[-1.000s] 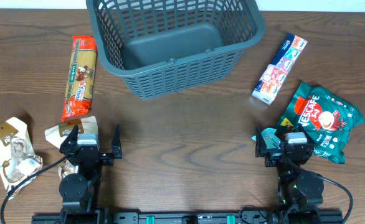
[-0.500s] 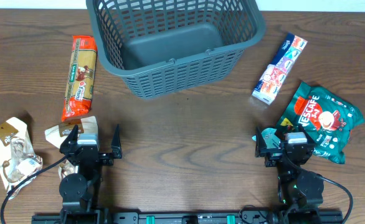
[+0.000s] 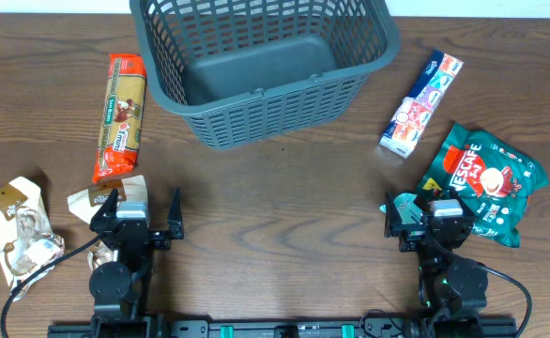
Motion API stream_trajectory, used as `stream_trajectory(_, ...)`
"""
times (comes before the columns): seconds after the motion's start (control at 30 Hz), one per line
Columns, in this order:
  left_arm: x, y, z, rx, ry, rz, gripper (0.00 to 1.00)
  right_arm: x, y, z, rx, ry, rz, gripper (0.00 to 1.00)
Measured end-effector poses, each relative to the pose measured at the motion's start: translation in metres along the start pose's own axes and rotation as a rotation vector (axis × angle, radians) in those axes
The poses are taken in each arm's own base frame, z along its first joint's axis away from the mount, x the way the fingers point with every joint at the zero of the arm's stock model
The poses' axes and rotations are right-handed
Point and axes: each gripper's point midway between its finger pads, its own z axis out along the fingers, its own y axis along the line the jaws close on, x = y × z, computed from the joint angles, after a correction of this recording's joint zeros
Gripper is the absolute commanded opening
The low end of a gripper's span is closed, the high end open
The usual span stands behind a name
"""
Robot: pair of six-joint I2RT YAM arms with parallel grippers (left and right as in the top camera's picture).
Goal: Pack container
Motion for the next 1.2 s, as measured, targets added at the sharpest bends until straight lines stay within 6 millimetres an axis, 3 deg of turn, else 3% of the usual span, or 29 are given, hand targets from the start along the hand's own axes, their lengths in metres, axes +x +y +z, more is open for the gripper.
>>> stream_trajectory(1.2,0.0,0.0001,0.0,-0.001,0.0,0.0,0.99,0.0,0.0001,0.0,0.0,0.0,0.021,0.99)
